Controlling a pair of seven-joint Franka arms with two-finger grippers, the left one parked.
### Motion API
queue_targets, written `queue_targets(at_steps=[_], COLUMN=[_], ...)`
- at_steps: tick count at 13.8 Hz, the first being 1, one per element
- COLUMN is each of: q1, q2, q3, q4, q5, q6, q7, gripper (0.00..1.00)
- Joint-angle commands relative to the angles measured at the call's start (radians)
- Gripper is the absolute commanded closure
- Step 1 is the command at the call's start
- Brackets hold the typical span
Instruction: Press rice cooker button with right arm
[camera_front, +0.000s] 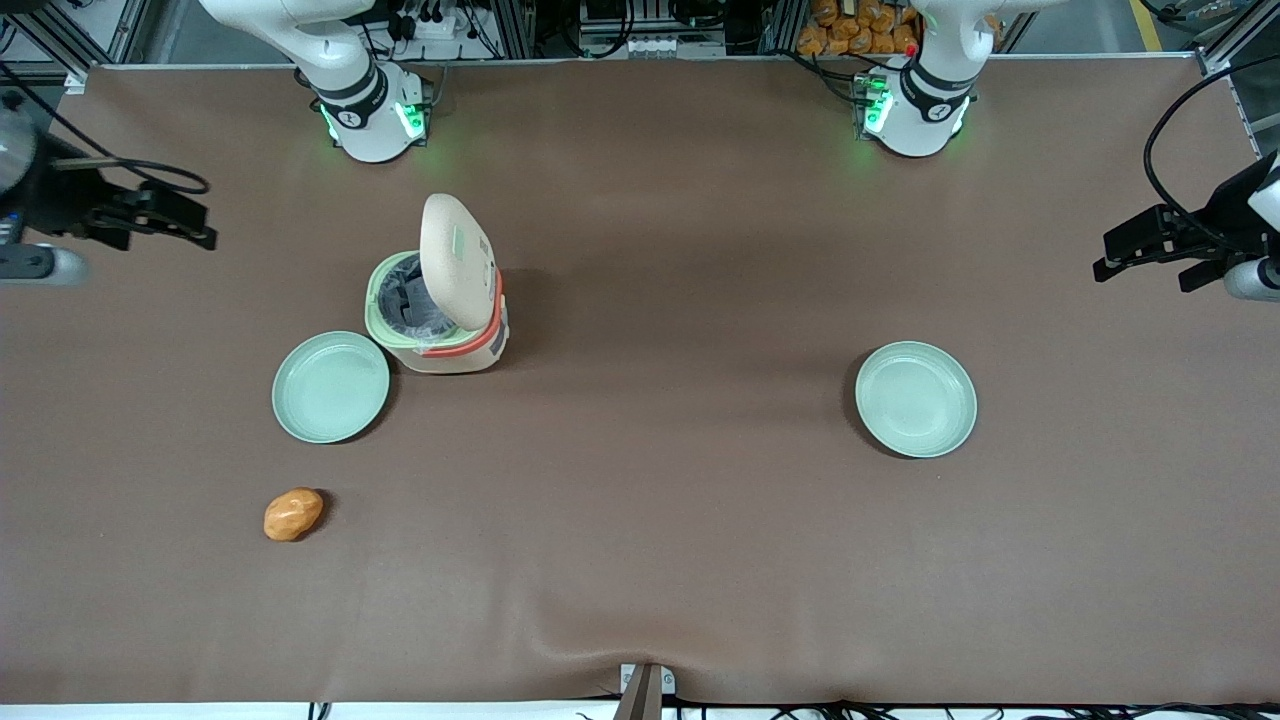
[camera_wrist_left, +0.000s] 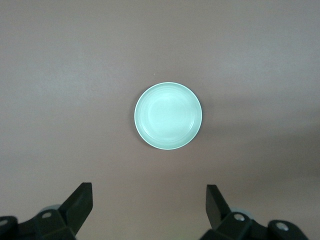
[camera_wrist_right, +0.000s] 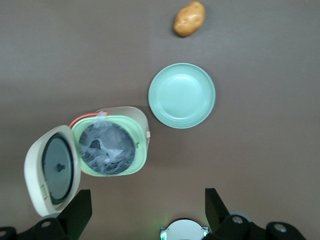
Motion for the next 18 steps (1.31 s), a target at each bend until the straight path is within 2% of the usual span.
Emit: queue_targets(at_steps=[1, 5, 13, 18], q1=[-0.011, -0.010, -0.005, -0.005], q2=[-0.008, -0.007, -0.002, -0.002], q3=[-0.042, -0.045, -0.044, -0.044], q4=[-0.009, -0.037, -0.051, -0.058], q5=[-0.012, -0.124, -0.089, -0.090], q6=[-0.007, 0.031, 0.051, 0.051], q7=[-0.076, -0.081, -0.078, -0.084], gripper=[0.00, 0.00, 0.00, 0.00])
